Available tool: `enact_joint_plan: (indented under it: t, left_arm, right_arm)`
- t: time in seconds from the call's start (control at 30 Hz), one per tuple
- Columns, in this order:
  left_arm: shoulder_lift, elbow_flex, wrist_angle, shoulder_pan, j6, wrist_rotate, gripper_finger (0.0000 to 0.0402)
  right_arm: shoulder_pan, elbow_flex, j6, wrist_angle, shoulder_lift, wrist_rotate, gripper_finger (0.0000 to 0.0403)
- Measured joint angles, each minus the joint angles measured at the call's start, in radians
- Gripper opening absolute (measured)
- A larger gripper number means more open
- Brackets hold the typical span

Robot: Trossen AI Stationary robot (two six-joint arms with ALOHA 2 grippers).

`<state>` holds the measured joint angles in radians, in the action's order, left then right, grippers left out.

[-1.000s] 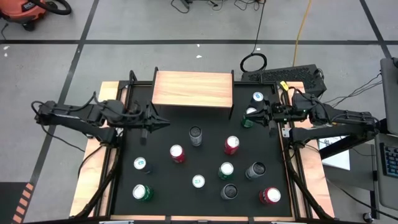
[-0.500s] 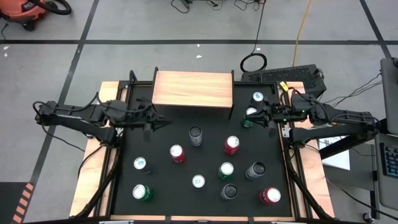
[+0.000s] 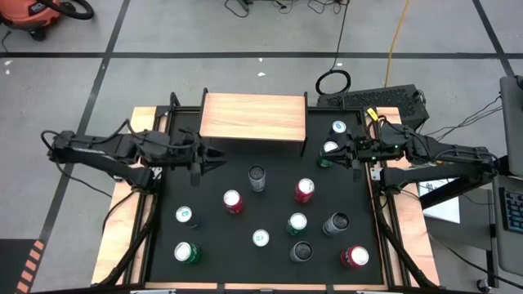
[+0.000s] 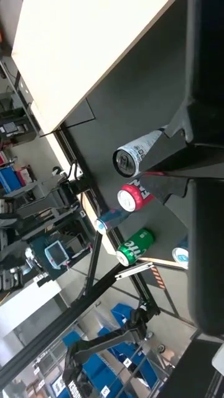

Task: Place canned beverage on shelf
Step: Put the bottom left blue soda can on the shelf

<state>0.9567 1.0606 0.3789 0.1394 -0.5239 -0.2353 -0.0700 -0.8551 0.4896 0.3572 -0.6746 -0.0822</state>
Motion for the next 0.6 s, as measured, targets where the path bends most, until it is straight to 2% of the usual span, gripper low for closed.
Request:
enact_joint_plan:
  t: [0.23,0.37,0.5,0.6]
  left_arm:
    - [0.091,0.196,0.301,0.004,0.007,0.048,0.0175]
    - [0.139,0.278,0.405,0.018,0.033,0.071,0.0175]
    - [0.162,0.315,0.552,0.046,0.034,0.133,0.0175]
    - [0.162,0.317,0.601,0.069,0.007,0.140,0.0175]
  right_arm:
    - [0.000,0.000,0.001,0.013,0.000,0.000,0.0000]
    - [0.000,0.000,0.006,0.048,0.000,0.001,0.0000]
    - [0.000,0.000,0.030,0.065,0.000,0.001,0.0000]
    - [0.000,0.000,0.031,0.074,0.000,0.000,0.0000]
